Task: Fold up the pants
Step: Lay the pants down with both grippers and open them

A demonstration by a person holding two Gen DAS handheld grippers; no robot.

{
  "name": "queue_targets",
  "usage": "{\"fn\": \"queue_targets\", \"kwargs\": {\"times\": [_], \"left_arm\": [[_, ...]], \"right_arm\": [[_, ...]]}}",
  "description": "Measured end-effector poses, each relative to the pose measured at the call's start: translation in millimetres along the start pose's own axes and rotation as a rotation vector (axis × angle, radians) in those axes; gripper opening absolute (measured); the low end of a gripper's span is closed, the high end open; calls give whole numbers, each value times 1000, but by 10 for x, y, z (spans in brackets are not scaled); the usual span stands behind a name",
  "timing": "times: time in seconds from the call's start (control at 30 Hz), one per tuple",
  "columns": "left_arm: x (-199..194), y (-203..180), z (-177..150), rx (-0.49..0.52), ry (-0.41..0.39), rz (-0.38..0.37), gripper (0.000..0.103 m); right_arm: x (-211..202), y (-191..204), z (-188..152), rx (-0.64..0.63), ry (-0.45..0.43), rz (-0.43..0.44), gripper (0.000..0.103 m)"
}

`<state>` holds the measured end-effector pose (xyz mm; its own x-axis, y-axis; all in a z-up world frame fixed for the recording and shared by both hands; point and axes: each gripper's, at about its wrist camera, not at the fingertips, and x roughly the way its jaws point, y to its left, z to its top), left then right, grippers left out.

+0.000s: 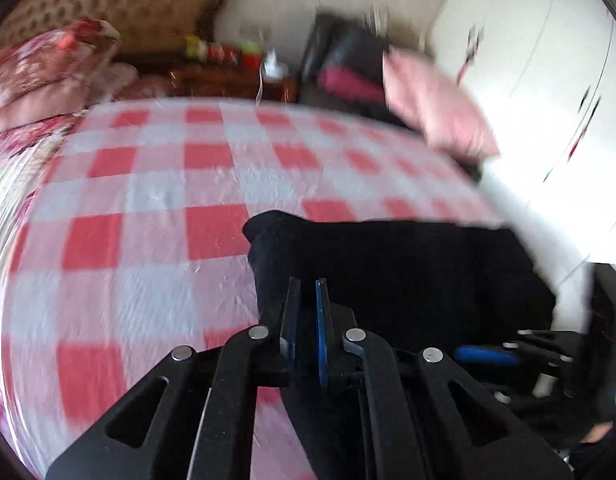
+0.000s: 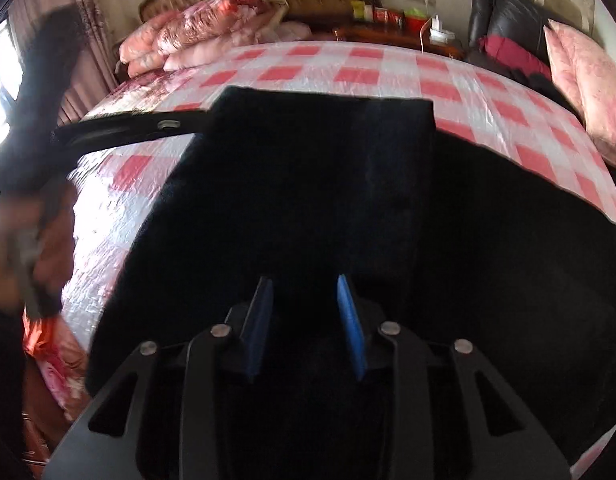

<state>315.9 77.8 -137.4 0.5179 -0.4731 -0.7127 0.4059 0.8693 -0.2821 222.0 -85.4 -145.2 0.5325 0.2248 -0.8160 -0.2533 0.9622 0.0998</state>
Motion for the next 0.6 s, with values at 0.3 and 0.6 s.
{"fn": "queue_targets", "kwargs": {"times": [0.3,0.6], "left_arm": [[-30,284,372,-142,-106,25,3],[84,-73,-321,-142,-20,80,4]], "right_arm": [[-15,74,-111,-49,-10,-38,33],[-32,60,-140,-52,-43,-42,34]]}}
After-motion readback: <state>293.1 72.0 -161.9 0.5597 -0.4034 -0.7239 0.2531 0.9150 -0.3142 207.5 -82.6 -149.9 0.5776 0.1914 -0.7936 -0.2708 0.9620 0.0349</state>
